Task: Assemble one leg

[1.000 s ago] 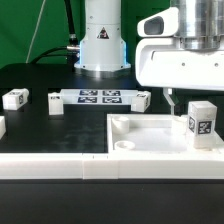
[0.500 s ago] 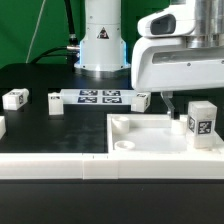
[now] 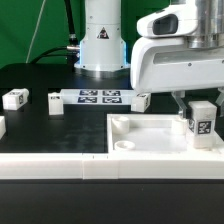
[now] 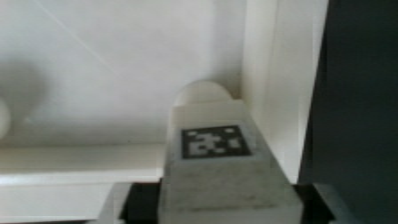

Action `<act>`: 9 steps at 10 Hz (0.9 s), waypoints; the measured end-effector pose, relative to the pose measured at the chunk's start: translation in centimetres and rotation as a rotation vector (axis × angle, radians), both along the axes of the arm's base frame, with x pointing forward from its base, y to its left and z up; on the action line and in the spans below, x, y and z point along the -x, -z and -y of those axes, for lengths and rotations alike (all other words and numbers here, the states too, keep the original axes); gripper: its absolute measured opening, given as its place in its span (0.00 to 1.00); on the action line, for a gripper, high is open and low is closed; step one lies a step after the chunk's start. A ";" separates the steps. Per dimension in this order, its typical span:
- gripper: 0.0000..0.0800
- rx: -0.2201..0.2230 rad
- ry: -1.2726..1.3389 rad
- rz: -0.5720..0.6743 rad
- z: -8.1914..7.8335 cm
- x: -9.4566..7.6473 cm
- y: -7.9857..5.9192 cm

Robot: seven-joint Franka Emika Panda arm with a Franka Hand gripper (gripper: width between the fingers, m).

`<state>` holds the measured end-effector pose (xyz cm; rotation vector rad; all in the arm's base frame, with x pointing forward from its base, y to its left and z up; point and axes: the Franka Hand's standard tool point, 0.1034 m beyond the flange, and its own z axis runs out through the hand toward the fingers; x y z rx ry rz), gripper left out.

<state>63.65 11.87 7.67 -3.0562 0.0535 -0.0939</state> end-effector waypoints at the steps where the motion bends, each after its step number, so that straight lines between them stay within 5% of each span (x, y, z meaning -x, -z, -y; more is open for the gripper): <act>1: 0.36 -0.002 0.018 -0.001 0.0 0.0 0.0; 9: 0.36 -0.085 1.036 -0.078 0.1 0.1 0.2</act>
Offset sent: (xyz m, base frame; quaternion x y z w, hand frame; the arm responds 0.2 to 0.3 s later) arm -0.0050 -0.0009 -0.0017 -0.0001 0.0121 0.3237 0.9461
